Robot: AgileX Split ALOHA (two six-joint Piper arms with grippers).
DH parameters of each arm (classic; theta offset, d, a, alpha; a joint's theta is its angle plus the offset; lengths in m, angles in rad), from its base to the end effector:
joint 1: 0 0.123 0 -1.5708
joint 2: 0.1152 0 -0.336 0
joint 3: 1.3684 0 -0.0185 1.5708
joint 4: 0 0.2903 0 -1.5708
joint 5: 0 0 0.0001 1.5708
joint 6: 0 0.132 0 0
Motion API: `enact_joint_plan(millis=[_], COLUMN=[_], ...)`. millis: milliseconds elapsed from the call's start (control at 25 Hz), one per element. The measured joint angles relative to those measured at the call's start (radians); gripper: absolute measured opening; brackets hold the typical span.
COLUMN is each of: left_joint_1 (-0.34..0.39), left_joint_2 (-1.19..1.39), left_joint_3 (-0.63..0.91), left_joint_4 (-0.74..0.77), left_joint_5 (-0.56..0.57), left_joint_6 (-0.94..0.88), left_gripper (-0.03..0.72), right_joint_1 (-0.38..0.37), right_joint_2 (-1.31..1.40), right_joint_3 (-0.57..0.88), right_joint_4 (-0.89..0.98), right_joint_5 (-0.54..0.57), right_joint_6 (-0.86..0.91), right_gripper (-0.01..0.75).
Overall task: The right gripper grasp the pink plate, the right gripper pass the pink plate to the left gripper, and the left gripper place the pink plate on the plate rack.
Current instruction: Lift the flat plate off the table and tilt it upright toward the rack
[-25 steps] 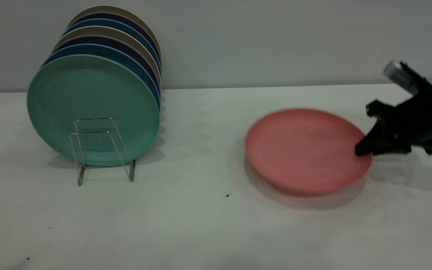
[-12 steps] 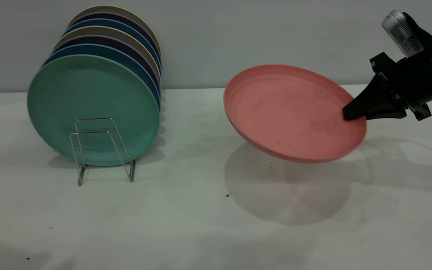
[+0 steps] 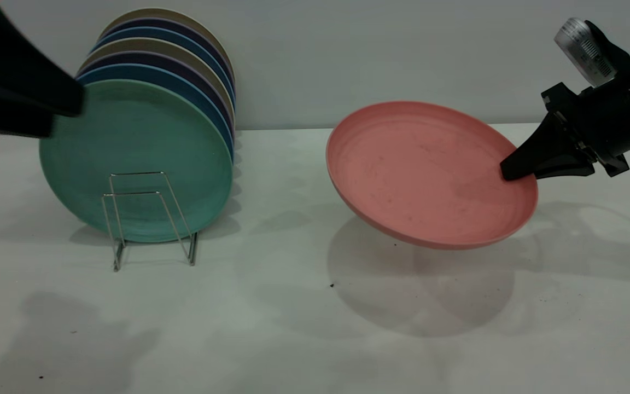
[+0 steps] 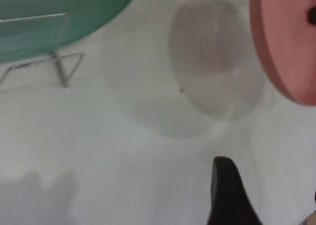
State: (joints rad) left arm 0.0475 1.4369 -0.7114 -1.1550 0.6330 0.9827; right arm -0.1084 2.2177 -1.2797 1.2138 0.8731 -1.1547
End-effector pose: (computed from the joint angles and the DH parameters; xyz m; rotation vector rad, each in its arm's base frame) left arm 0.3075 -0.0570 0.2121 0.0742 2.4280 -0.7265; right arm 0.4741 0.0438 0.0730 -0.1792 2.5538 1.0291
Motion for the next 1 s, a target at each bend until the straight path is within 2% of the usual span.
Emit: enact_joint_plan(millis=[160,280,560,800,1000], left_joint_1=[0.000,0.000,0.000,0.000,0.000], left_joint_2=[0.130,0.218,0.383,0.457,0.464], left_joint_3=[-0.003,-0.004,-0.005,-0.008,-0.014], left_joint_4=[-0.218,-0.323,-0.435,-0.522,-0.561], left_joint_5=[0.045,0.092,0.142,0.220,0.247], left_joint_6=[0.222,0.322,0.451,0.560,0.575], left_gripper=[0.445,0.445,0.445,0.445,0.445], right_joint_1=[0.000,0.009,0.087,0.116,0.190], right_joint_2=[0.000,-0.006,-0.012,-0.012,-0.012], right_joint_3=[0.000,0.000,0.000,0.000,0.000], right_joint_4=[0.002,0.006,0.019,0.030,0.034], right_joint_5=[0.007,0.016,0.009,0.007,0.007], right_joint_6=[-0.013,-0.025,-0.048,-0.048,-0.048], right_gripper=[0.011,0.011,0.011,0.011,0.011])
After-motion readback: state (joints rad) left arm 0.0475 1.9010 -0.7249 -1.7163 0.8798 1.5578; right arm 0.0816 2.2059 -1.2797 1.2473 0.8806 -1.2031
